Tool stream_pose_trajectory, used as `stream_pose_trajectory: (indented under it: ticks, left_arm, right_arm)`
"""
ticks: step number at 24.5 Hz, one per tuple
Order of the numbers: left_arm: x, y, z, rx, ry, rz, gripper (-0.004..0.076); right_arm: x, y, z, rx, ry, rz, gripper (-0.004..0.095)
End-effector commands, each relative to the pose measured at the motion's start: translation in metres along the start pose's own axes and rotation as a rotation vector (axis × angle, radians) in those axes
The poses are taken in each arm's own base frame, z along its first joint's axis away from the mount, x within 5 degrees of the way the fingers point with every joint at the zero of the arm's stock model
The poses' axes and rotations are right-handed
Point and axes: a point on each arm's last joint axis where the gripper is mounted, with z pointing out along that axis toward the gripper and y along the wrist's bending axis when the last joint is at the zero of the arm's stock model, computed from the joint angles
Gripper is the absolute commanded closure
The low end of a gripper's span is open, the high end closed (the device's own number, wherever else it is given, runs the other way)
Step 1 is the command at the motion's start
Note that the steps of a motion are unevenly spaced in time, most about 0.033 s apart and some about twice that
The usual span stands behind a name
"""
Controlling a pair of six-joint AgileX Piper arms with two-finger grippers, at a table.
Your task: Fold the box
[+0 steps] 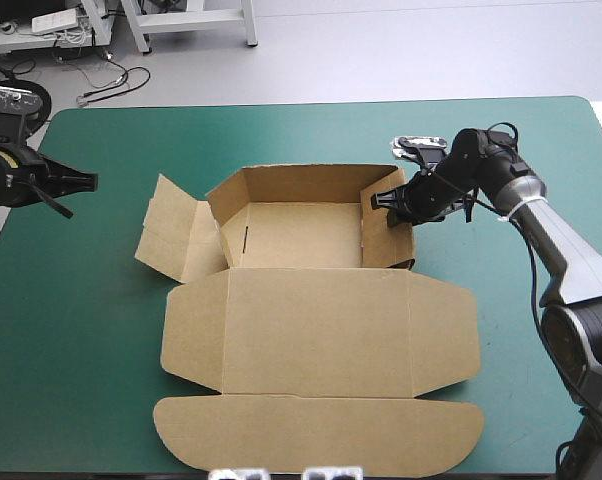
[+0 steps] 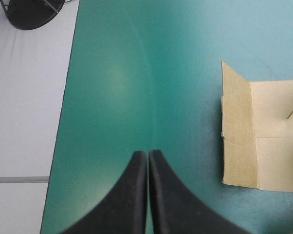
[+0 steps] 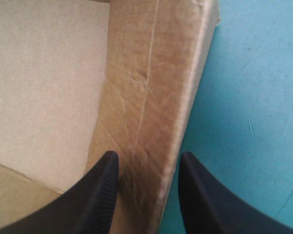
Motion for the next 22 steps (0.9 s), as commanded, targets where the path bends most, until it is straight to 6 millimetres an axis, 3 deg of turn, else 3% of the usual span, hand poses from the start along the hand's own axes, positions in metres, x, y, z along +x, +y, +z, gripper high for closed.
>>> stream_pose_trajectory:
  ticks: [1,3,4,7,12,22]
  left_arm:
    - [-0.006,0.004,-0.016,-0.009,-0.088,-0.011,0.0724]
    - [-0.008,0.003,-0.010,-0.010,-0.078,0.001,0.0724]
    - [-0.010,0.001,-0.001,-0.009,-0.058,0.006,0.0724]
    - [-0.011,0.003,0.024,-0.009,0.008,-0.007,0.0722]
    - [-0.008,0.030,0.044,0.104,0.021,-0.189,0.0720]
    - [-0.010,0.066,0.064,0.361,-0.090,-0.421,0.0720]
  right_arm:
    - [-0.010,0.002,-0.004,-0.016,-0.085,-0.085,0.0539]
    - [-0.012,0.000,0.009,-0.029,-0.070,-0.068,0.0704]
    - [-0.012,0.000,0.012,-0.041,-0.066,-0.057,0.0931]
    - [-0.012,0.005,0.002,-0.078,-0.074,-0.041,0.0909]
    - [-0.015,0.015,-0.053,-0.113,-0.196,-0.053,0.0909]
    - [0.003,0.003,-0.164,-0.112,-0.303,-0.064,0.0909]
